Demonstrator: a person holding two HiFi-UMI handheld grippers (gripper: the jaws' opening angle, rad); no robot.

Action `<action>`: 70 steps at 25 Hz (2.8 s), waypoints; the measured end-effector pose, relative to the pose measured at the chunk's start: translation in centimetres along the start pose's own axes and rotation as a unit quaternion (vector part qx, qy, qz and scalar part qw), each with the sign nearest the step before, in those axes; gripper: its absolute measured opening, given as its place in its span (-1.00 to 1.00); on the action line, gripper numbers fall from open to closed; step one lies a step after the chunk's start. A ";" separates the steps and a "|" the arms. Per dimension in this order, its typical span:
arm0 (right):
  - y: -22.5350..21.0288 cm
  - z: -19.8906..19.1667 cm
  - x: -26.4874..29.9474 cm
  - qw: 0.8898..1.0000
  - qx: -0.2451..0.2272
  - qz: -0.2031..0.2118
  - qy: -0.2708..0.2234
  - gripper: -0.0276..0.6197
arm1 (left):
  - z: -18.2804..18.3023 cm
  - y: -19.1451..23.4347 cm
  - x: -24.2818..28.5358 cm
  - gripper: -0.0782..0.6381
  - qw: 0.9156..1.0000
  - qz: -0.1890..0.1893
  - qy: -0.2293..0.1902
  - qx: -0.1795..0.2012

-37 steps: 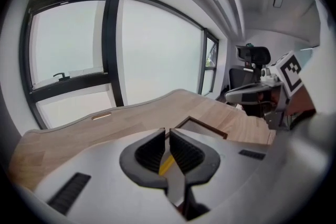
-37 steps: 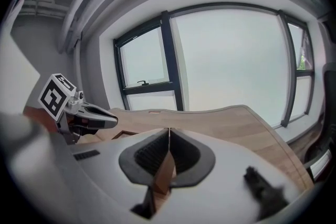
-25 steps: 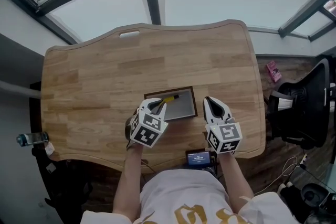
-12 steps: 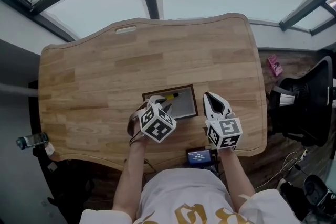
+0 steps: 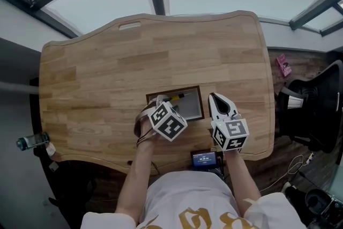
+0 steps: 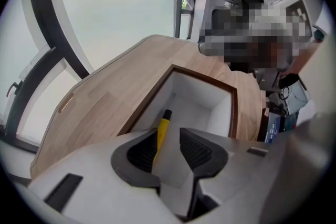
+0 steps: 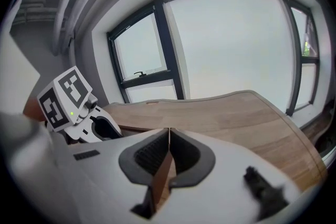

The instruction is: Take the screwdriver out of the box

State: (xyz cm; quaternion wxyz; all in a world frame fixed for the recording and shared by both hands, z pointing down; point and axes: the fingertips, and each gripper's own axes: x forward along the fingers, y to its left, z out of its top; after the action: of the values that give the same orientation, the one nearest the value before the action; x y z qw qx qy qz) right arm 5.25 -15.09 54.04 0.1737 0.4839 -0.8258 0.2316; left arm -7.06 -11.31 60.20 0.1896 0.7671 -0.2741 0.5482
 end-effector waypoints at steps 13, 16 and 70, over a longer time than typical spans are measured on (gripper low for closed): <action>0.0 -0.5 0.9 1.000 0.006 0.006 0.007 -0.82 | 0.5 -0.6 2.0 -0.26 0.998 0.001 0.055 0.015; -0.2 -0.7 1.0 1.000 0.007 0.006 0.009 -0.82 | 0.5 -1.5 3.0 -0.09 0.998 -0.018 0.063 0.008; -1.6 -2.3 2.0 0.999 0.024 0.024 0.032 -0.82 | -0.6 -1.4 5.8 -0.55 0.988 -0.060 0.133 0.048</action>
State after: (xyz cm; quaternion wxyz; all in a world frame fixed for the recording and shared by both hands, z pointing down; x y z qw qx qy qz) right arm 5.90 -15.98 57.30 0.1829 0.4606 -0.8252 0.2709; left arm -5.14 -11.11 65.92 0.2199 0.7109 -0.1728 0.6453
